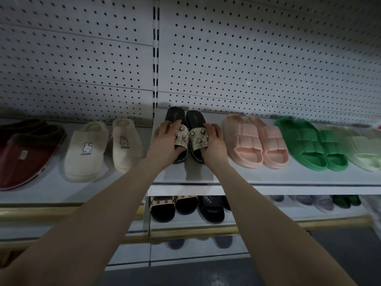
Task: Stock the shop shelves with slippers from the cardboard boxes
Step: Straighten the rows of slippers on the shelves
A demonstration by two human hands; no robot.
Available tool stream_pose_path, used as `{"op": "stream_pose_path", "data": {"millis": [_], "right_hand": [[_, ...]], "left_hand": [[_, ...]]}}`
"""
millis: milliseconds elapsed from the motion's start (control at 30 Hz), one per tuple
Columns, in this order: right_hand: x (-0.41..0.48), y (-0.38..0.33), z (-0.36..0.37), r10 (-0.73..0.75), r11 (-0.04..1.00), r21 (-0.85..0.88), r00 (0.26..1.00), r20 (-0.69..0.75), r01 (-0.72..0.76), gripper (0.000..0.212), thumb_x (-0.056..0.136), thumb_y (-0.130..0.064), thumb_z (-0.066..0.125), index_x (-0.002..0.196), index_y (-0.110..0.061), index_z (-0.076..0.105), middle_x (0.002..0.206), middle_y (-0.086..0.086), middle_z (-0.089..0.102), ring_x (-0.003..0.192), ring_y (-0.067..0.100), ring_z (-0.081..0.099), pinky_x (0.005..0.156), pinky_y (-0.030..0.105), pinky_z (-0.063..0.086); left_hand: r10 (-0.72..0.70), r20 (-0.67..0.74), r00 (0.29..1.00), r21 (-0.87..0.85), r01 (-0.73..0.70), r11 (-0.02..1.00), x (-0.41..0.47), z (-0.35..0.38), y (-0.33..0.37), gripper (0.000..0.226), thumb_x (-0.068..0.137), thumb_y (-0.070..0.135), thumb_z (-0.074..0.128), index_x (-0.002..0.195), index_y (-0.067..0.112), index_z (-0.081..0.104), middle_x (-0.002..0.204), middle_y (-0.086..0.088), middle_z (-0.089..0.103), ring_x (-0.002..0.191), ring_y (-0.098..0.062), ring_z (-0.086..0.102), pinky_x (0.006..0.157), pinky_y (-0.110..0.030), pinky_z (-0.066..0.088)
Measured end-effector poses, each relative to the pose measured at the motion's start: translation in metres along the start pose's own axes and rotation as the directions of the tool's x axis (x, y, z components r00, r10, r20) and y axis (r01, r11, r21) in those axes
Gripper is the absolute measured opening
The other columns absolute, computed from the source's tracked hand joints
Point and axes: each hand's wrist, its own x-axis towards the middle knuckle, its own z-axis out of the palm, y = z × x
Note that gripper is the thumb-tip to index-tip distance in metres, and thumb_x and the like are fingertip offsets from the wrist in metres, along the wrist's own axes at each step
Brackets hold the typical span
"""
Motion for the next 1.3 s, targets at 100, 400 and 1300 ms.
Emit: {"op": "stream_pose_path", "data": {"millis": [100,400,1300], "right_hand": [[0.001,0.002,-0.001,-0.011,1.000,-0.009,0.999,0.031,0.011,0.072,0.070,0.007,0.055,0.140,-0.008,0.046,0.145,0.016,0.037,0.107,0.046,0.056,0.089,0.048,0.051],[-0.006,-0.005,-0.025,0.025,0.997,-0.070,0.974,0.227,-0.009,0.079,0.084,-0.001,0.054,0.154,-0.023,0.022,0.164,0.007,0.006,0.140,0.039,0.035,0.107,0.047,0.043],[-0.049,-0.096,0.002,-0.361,0.932,0.003,0.928,0.089,0.363,0.045,0.091,-0.008,0.058,0.135,-0.009,0.056,0.138,0.015,0.052,0.129,0.033,0.047,0.106,0.048,0.042]], "left_hand": [[0.004,0.016,1.000,0.009,-0.004,1.000,0.001,-0.002,0.000,0.089,0.077,0.030,0.076,0.150,0.023,0.027,0.148,-0.014,0.030,0.132,-0.039,0.038,0.104,-0.053,0.041],[-0.056,0.057,0.997,0.001,0.056,0.998,-0.015,-0.012,0.012,0.094,0.089,0.027,0.067,0.155,0.032,0.000,0.163,-0.004,0.000,0.141,-0.035,0.032,0.110,-0.048,0.037],[-0.148,-0.139,0.979,0.102,0.163,0.981,-0.099,-0.084,-0.029,0.053,0.092,0.026,0.061,0.142,0.018,0.047,0.147,-0.010,0.043,0.129,-0.032,0.045,0.101,-0.041,0.041]]}}
